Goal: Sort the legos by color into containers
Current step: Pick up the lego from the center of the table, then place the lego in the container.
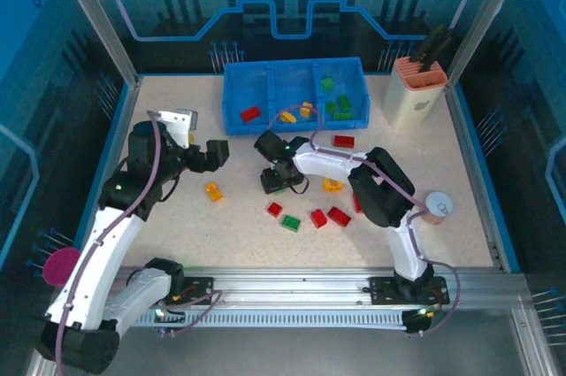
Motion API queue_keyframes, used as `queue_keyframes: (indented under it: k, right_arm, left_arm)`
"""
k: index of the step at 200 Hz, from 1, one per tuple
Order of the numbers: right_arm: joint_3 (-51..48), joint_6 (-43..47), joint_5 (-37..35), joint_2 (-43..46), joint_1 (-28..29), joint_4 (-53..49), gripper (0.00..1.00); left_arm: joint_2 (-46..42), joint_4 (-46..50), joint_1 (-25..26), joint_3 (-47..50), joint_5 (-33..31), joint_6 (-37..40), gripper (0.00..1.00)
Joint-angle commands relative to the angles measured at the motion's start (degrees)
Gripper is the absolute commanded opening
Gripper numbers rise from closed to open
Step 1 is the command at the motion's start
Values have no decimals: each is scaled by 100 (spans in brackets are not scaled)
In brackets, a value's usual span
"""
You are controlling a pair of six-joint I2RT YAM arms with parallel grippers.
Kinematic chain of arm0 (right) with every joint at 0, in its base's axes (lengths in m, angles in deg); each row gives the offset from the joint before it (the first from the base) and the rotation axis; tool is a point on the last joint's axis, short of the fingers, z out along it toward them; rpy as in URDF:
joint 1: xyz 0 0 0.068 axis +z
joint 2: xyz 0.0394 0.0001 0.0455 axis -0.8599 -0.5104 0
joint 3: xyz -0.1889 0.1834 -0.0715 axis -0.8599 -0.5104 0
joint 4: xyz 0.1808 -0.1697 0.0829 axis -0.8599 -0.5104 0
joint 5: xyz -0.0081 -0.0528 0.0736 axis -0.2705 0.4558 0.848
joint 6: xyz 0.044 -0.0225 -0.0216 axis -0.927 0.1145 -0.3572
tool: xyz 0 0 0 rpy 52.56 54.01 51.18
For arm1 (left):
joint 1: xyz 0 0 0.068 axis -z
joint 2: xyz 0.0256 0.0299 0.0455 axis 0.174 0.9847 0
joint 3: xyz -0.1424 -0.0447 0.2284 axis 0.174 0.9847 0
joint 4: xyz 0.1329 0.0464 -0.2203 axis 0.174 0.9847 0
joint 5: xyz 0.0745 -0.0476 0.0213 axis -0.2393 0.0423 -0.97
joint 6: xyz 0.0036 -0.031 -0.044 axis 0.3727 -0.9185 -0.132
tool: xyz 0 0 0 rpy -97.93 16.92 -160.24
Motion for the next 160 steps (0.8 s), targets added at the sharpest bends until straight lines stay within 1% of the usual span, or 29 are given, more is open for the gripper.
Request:
queue_keyframes:
  k: [1,41,60,71,86,101,114,138,160]
  right_arm:
    - [143,130,-106,-225,-12,-99,57]
    - [122,237,-139,-299,-64,-107,40]
    - [1,517,-112,-97,-208,-239,35]
    - [-205,767,-117,217,-399,-370,34]
    - [-447,1126,-311,764,-759,-688,33]
    - [-609,1442,-433,1294,-1215,-851,32]
    - [-566,1682,-429,1565,-1667,-918,32]
    - [-127,2046,-490,1604,-2287,-821,31]
    - [587,2223,-470,1173,-2702,-629,31]
  left_arm:
    - [72,-166,31,48,25,93,99]
    - [216,-183,31,35,55,62,100]
    - [258,-203,31,74,65,47,99]
    - [308,-227,31,95,55,47,99]
    - [389,-195,22,66,34,81,99]
    - [438,-216,-17,100,12,95,100]
    - [456,-227,-46,131,-14,97,99]
    - [504,-280,-65,132,-6,106,99]
    - [619,-311,-66,80,-42,93,99]
